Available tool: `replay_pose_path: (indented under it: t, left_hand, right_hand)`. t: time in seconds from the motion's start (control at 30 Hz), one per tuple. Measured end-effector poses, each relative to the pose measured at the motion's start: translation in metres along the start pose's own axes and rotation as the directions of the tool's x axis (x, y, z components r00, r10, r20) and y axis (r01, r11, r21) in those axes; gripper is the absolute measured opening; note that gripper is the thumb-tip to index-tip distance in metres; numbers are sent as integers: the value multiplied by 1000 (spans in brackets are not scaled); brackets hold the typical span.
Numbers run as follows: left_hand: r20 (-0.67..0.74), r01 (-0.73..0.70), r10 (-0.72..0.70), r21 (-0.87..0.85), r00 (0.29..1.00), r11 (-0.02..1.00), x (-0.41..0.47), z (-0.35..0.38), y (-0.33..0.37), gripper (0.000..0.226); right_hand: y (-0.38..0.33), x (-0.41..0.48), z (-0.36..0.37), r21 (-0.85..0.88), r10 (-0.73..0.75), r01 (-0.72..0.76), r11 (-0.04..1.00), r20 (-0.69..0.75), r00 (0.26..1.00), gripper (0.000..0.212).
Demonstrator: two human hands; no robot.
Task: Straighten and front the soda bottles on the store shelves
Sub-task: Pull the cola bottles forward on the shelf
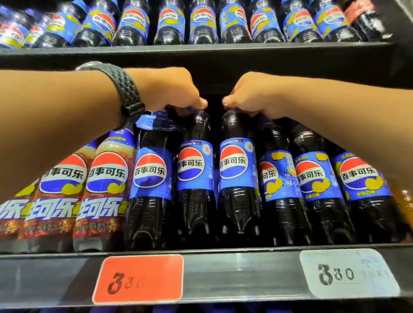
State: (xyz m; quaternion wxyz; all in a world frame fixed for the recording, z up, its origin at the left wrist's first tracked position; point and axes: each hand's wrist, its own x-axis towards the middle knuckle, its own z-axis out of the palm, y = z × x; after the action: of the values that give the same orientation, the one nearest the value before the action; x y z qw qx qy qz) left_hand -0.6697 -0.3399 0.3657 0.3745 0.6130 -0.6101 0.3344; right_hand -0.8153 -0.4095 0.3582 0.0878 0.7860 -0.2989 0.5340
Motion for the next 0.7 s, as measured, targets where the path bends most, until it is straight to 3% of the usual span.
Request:
replay_pose_path:
  t: [0.3,0.57,0.7]
  left_hand:
    - [68,-11,12,-15,998,1000,-1,6,4,39]
    - [-5,2,-1,182,1000,983,-1,7,1,44]
    - [-31,10,-3,226,1000,974,-4,6,-5,50]
  right_hand:
    - [9,-8,-1,93,10,-18,996,84,996,33]
    - [8,-10,12,61,-95,94,994,12,995,23]
    - [6,-11,12,0,-96,96,995,54,994,23]
